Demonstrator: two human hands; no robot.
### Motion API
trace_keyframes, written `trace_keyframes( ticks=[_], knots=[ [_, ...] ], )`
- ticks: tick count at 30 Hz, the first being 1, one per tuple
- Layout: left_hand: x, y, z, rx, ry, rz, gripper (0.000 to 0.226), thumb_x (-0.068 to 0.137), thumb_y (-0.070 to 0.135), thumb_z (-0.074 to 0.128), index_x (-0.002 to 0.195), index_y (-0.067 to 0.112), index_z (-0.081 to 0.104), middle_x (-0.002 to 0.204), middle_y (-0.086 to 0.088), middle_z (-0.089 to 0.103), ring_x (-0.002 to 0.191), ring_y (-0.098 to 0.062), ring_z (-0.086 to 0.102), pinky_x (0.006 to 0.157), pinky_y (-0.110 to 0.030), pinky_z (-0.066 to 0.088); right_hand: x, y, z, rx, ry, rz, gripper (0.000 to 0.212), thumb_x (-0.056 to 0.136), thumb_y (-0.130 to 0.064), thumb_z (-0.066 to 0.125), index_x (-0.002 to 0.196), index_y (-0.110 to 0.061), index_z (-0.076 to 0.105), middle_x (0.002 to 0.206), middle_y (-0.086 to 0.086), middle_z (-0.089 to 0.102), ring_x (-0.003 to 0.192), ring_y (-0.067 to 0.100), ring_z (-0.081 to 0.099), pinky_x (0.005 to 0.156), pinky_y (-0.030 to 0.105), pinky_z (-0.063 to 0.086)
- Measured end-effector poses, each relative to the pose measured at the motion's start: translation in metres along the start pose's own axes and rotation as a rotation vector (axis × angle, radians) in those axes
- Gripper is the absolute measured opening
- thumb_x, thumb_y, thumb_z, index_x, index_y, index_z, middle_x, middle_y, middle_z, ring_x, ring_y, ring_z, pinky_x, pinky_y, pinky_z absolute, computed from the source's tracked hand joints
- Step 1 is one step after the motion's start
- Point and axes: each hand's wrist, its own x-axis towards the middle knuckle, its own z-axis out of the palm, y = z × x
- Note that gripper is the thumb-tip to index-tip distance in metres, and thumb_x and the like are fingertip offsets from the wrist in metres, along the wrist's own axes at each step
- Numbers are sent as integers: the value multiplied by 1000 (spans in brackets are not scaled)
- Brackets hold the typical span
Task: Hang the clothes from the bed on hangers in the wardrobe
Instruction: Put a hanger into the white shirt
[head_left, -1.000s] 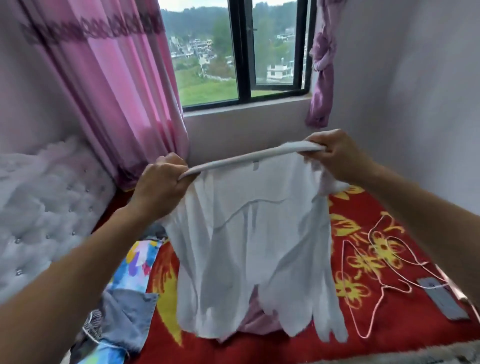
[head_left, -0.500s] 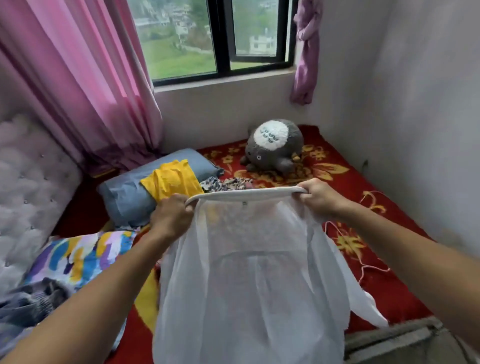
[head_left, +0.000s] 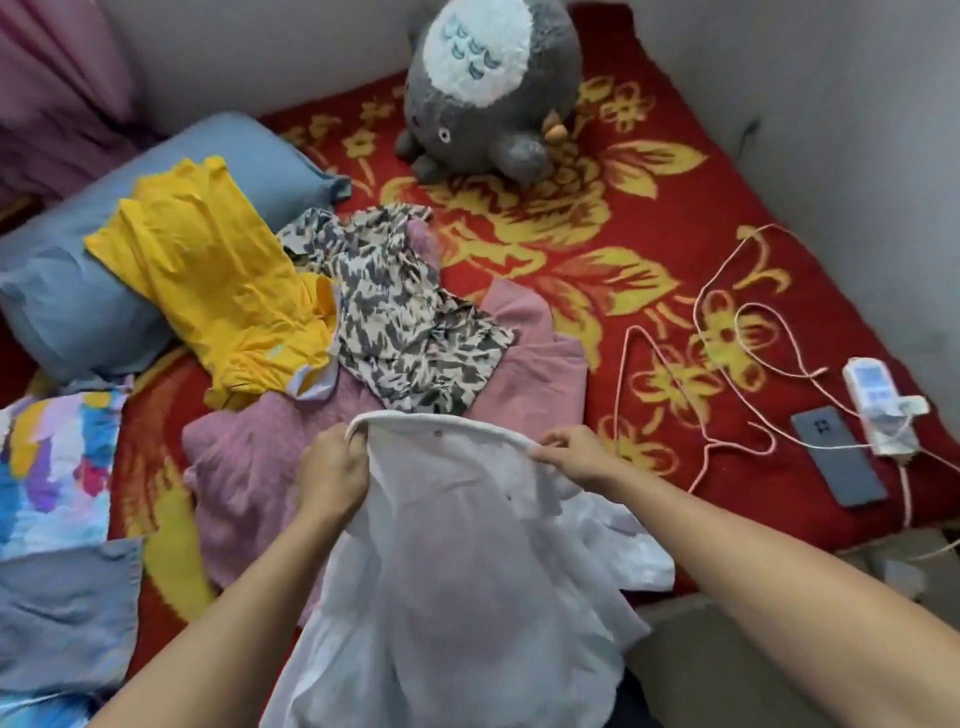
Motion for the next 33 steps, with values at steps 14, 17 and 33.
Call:
trace_keyframes(
  ticks=[14, 17, 33],
  knots=[
    [44, -16, 117, 29, -154, -30, 43, 101, 35, 40, 75, 5, 56, 74, -15, 58, 73, -29, 50, 66, -35, 31, 119, 211, -75, 367, 789, 737, 58, 72, -17, 66, 127, -5, 50, 125, 15, 58, 111, 28, 59, 87, 35, 49],
    [46, -12, 114, 34, -157, -23, 43, 101, 33, 40, 81, 1, 60, 76, -13, 58, 73, -27, 49, 66, -35, 31, 131, 175, -80, 297, 803, 490, 27, 80, -11, 53, 106, -16, 62, 105, 8, 61, 97, 25, 58, 83, 33, 47],
    [57, -27, 23, -17, -28, -54, 37, 100, 24, 41, 73, 4, 57, 80, -20, 65, 77, -36, 58, 62, -35, 35, 42, -86, -87, -40, 443, -728, 25, 85, -53, 64, 75, -32, 71, 44, -16, 51, 42, 11, 41, 43, 26, 31]
  ],
)
